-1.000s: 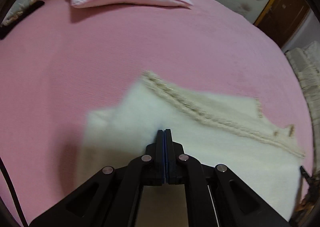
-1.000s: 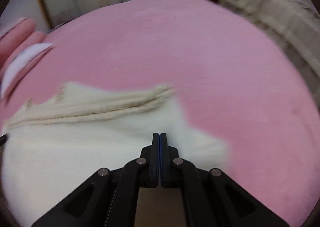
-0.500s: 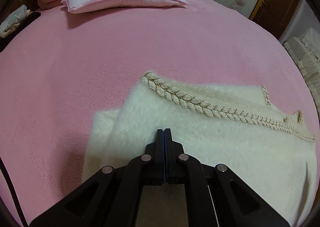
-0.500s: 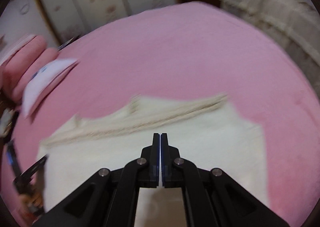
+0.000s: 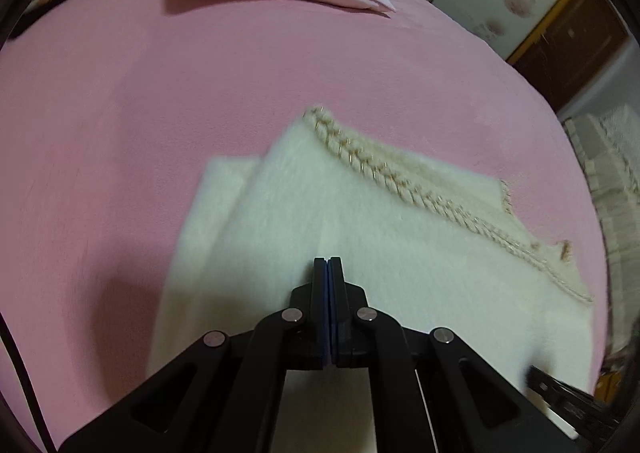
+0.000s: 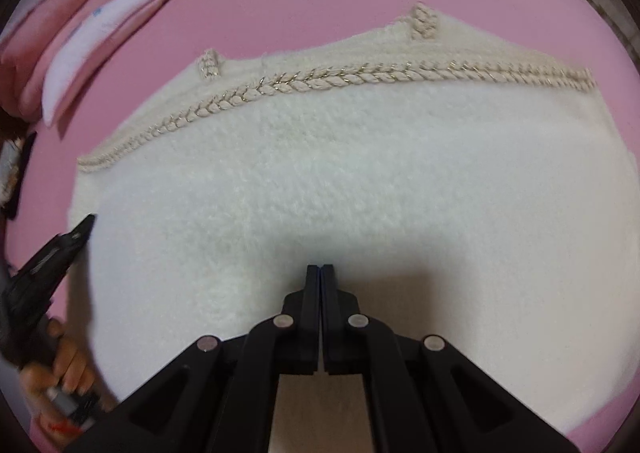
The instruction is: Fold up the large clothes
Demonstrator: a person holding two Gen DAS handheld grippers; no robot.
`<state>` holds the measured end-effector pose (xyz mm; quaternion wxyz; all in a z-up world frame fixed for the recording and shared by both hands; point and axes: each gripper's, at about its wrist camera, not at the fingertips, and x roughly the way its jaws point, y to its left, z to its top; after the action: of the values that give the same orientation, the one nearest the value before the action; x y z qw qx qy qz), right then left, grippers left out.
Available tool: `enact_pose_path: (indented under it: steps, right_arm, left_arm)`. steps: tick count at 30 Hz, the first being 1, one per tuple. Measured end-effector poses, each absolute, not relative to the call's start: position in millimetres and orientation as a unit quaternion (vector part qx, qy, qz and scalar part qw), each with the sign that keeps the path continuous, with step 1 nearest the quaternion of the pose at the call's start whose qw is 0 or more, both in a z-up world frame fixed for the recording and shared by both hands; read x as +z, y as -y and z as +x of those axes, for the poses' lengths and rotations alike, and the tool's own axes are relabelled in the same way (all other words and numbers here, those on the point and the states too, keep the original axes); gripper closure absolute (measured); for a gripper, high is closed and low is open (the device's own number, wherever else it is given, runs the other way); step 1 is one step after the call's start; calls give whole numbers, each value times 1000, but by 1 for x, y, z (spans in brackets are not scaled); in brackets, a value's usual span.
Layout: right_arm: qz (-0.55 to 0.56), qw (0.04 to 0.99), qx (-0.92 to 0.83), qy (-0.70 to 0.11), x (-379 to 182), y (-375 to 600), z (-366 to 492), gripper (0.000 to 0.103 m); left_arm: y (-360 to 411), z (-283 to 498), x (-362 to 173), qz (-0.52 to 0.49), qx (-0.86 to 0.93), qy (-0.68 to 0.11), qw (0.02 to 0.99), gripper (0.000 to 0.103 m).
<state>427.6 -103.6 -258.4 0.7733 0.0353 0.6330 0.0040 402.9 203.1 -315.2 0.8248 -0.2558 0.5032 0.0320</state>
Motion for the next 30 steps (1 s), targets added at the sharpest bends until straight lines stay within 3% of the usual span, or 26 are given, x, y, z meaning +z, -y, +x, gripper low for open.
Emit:
enact_pose_path:
  steps: [5,12,13,15,17,20,30]
  right_arm:
    - [-21,753,-2,-657,-266,85,440,103]
    - [11,713,50,-699,-271,106,459,103]
    - [23,705,57,-707,-271,113,464,103]
    - [58,691,63,-717,-273,126,469,103]
    - [107,682,62,-721,-275,142,472,103]
    - [161,675,60,-718,-278,159,471,103]
    - [112,703,36,-701,-273,145,457,103]
  left_arm:
    - [-193,356,-298,-241,30,-514,823,102]
    - [-185,290,-283,-256,18,-563,785,98]
    - [-185,281,-284,-267,17,-571,776,95]
    - [-188,262,-287,-290,10,-583,759,70]
    - [-189,244,-290,-322,-14,-586,743,55]
    - [-192,223,-291,-361,-44,-587,723,55]
    - [-229,209,-319,-486,14,-577,656,42]
